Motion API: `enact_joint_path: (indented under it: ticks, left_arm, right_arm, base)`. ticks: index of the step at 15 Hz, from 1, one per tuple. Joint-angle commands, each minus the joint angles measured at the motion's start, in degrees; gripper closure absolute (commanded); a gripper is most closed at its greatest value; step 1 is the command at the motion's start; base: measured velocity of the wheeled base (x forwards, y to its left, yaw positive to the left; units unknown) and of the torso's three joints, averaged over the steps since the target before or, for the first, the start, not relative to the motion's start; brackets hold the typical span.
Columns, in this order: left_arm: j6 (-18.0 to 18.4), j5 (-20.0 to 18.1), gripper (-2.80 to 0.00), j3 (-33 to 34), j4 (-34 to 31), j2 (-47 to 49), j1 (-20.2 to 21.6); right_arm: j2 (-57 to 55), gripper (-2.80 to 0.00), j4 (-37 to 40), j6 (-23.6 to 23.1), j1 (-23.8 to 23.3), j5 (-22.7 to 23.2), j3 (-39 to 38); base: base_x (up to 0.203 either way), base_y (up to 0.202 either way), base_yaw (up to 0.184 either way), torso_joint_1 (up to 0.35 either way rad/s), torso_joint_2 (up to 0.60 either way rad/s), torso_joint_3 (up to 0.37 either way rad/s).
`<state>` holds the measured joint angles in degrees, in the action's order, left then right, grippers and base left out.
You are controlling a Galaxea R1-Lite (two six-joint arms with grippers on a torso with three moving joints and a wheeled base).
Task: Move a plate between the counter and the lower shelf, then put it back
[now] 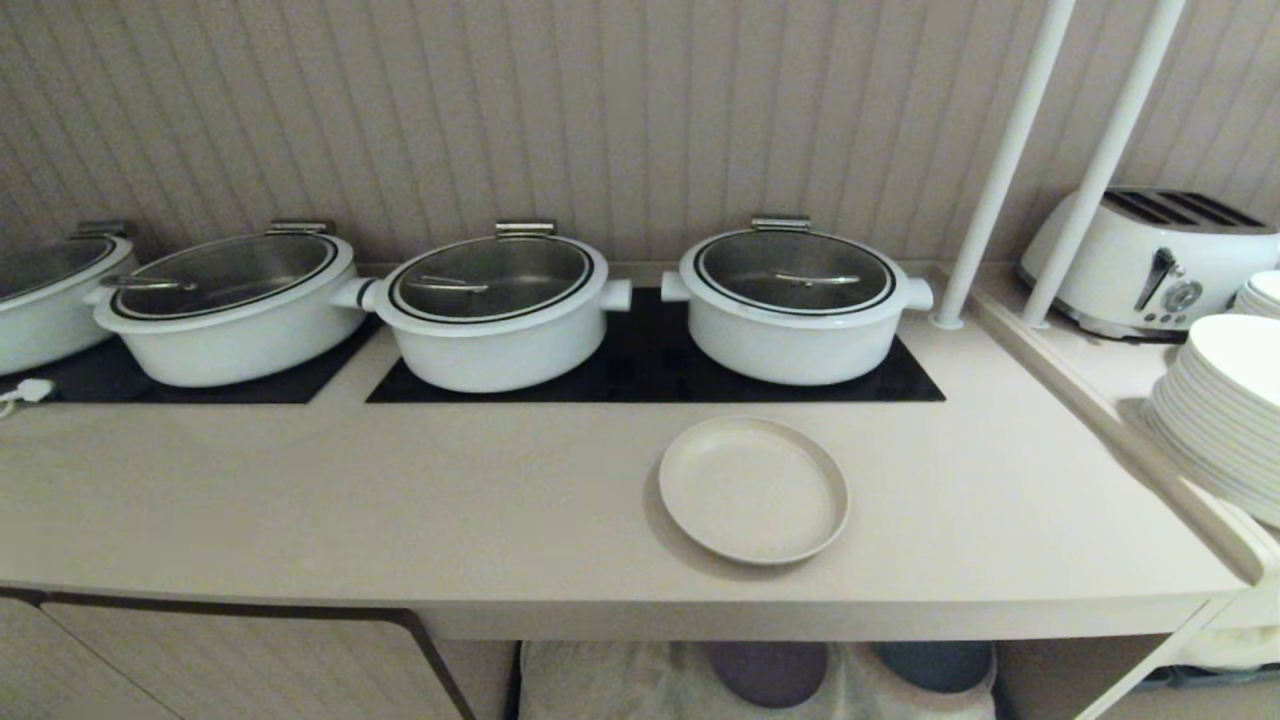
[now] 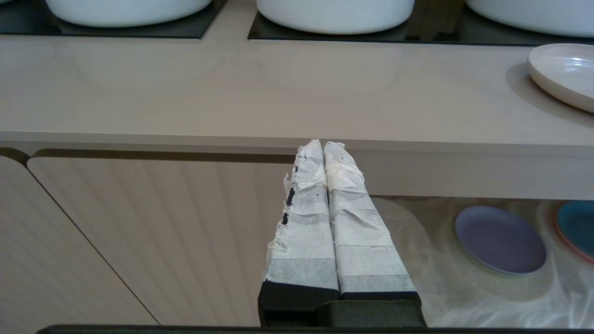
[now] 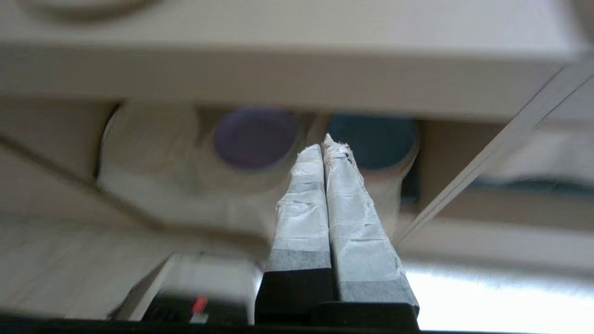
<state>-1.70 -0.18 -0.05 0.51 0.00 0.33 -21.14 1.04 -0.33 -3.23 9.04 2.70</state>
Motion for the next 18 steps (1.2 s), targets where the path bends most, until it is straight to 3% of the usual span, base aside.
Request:
enact_joint_path:
  ticks: [1,6,18]
  left_arm:
    - [-0.06,0.01,0.00,0.05,0.02,0.00,0.02]
    - [-0.06,0.01,0.00,0.05,0.02,0.00,0.02]
    - [-0.06,0.01,0.00,0.05,0.02,0.00,0.02]
  right_arm:
    - [10.86,0.00,1.11,0.01,1.89,-2.70,0.25]
    - [21.14,0.00,5.70,4.81,3.58,-3.42,1.61]
    - [21.14,0.00,3.88,4.55,3.58,-4.56,0.81]
  base:
    - [0.000,0.000,0.000,0.000,0.00,0.000]
    - [0.000,0.000,0.000,0.000,0.00,0.000]
    - [0.000,0.000,0.000,0.000,0.00,0.000]
